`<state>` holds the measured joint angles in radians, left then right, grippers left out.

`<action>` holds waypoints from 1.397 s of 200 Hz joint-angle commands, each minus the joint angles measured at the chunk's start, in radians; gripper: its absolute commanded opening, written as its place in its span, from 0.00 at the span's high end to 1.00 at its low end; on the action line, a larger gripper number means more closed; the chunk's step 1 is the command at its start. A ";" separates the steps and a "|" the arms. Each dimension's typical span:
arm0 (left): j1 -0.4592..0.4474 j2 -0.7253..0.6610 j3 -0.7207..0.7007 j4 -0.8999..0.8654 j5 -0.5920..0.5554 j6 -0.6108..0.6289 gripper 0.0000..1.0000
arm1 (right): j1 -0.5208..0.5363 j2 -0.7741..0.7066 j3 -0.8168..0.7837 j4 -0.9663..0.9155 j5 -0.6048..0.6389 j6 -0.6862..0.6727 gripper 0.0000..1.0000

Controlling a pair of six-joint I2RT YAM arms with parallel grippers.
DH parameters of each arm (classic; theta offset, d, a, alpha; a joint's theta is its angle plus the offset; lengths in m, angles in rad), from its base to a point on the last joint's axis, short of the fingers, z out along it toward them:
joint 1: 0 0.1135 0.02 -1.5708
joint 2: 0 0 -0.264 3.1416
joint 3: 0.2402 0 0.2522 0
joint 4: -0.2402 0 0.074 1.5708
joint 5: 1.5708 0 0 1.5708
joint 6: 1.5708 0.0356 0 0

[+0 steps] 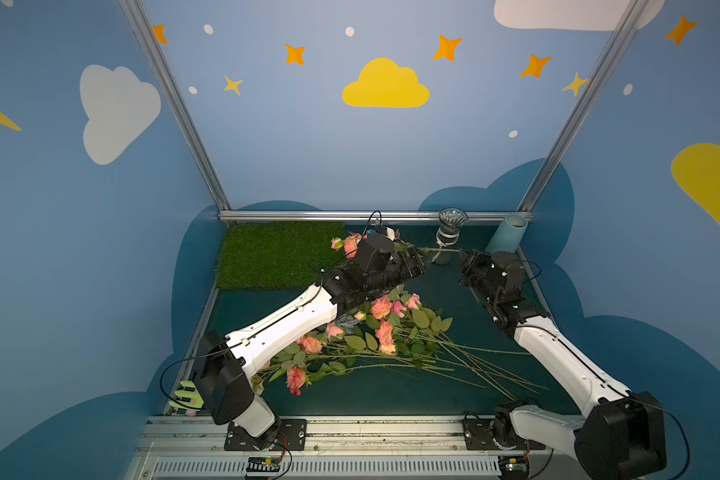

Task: Place the pink flowers into the vase
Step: Pick up the flower at the center of the board.

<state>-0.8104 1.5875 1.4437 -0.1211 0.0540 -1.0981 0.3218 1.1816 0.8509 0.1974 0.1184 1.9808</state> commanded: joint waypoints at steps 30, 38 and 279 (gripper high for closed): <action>0.013 0.065 -0.016 0.227 0.050 -0.115 0.18 | 0.070 0.030 0.041 0.074 0.102 0.038 1.00; 0.018 0.069 -0.017 0.238 0.043 -0.120 0.19 | 0.078 0.039 0.035 0.089 0.102 0.045 1.00; 0.109 0.193 0.099 0.234 -0.019 -0.058 0.74 | 0.204 0.075 0.020 0.206 0.001 -0.074 1.00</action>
<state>-0.7025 1.7580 1.5108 0.0937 0.0231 -1.1683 0.5003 1.2469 0.8597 0.3519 0.1978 1.9324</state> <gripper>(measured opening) 0.267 0.073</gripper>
